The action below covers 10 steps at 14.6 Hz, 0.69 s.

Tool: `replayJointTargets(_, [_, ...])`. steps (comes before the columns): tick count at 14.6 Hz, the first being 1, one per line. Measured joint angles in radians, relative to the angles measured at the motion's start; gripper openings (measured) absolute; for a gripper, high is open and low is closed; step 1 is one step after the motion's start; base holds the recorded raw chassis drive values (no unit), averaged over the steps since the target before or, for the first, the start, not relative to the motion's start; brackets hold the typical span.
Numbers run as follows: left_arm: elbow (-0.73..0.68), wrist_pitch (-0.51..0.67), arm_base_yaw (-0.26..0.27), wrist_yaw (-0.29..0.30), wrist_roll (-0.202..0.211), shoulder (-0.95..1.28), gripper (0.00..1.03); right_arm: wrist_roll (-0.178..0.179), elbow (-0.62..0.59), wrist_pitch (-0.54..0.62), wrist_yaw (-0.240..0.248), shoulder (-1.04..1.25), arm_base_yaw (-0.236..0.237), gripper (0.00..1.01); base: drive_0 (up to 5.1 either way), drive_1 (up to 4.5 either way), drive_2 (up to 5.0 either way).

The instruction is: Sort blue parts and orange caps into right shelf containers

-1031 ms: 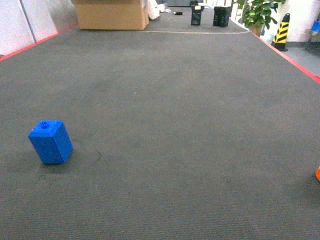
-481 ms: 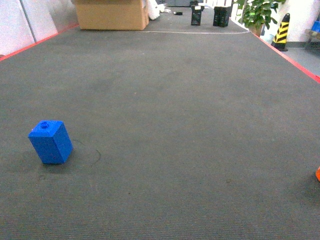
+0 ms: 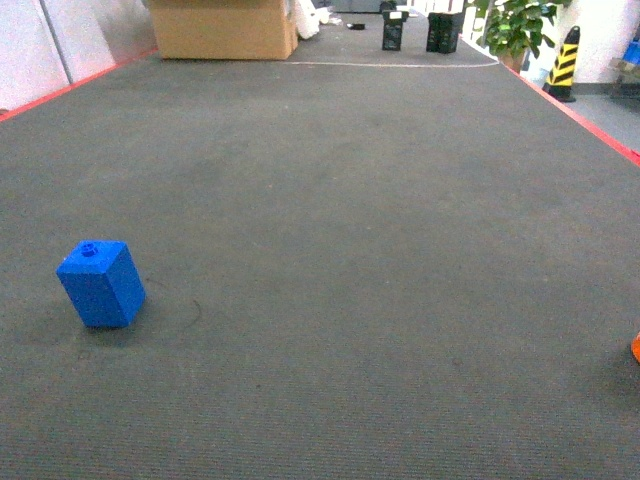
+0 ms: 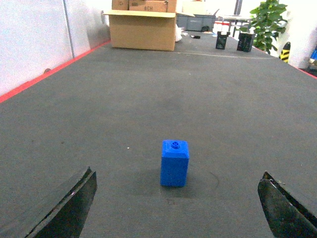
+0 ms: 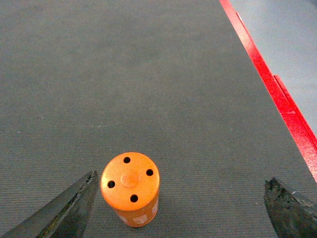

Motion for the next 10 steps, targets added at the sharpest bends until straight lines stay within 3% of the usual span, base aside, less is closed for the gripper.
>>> replayJointTargets(6, [0.0, 0.0, 0.0, 0.0, 0.0, 0.0, 0.98, -0.008, 0.066, 0.004, 0.012, 0.111, 0.031, 0.98, 0.0, 0.0, 0.0])
replayJointTargets(9, [0.0, 0.0, 0.0, 0.0, 0.0, 0.0, 0.98, -0.026, 0.142, 0.032, 0.059, 0.281, 0.084, 0.98, 0.0, 0.0, 0.0])
replayJointTargets(10, [0.0, 0.0, 0.0, 0.0, 0.0, 0.0, 0.98, -0.033, 0.148, 0.048, 0.076, 0.332, 0.097, 0.88, 0.0, 0.0, 0.0])
